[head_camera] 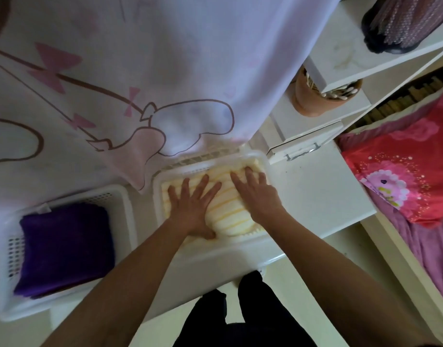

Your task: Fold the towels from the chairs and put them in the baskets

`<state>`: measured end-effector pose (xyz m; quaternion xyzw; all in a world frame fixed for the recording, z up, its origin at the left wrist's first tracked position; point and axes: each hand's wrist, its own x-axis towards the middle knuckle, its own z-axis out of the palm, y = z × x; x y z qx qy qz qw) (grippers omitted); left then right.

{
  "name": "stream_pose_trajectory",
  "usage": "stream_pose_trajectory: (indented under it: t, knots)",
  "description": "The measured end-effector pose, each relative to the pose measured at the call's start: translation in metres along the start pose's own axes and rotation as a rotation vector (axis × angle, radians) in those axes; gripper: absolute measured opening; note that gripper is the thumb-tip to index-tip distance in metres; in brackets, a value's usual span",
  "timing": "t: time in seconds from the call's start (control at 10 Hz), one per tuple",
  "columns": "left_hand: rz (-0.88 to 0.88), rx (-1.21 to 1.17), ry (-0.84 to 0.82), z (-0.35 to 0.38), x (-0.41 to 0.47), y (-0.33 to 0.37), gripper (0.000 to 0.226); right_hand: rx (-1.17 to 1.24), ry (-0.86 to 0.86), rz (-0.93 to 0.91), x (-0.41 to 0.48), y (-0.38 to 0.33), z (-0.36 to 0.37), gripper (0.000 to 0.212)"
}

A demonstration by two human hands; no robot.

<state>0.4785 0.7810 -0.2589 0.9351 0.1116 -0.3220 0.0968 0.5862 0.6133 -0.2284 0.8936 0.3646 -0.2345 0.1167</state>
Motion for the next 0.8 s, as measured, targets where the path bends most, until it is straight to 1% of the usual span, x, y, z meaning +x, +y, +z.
stream_pose_trajectory:
  t: [0.1,0.3,0.4,0.5,0.6,0.7,0.8]
  knots:
    - [-0.075,-0.057,0.024,-0.007,0.009,-0.004,0.142,-0.038,0.031,-0.06,0.025,0.004,-0.012,0.107]
    - [-0.145,-0.057,0.07,-0.015,0.031,-0.007,0.141,-0.081,0.077,-0.07,0.055,0.001,-0.01,0.11]
    - [-0.134,-0.058,0.103,-0.012,0.031,-0.009,0.141,-0.085,0.094,-0.069,0.056,0.003,-0.006,0.11]
    - [-0.072,-0.09,0.144,-0.013,0.023,-0.014,0.137,-0.096,0.149,-0.087,0.049,0.006,-0.002,0.108]
    - [-0.035,-0.074,0.19,-0.019,0.005,-0.015,0.133,-0.221,0.143,-0.037,0.03,0.007,0.005,0.097]
    - [-0.033,-0.024,0.205,-0.022,-0.016,-0.01,0.115,-0.202,0.183,0.004,0.003,0.006,0.004,0.105]
    - [-0.042,-0.021,0.331,-0.022,-0.043,-0.01,0.084,-0.146,0.228,0.044,-0.027,0.012,-0.007,0.1]
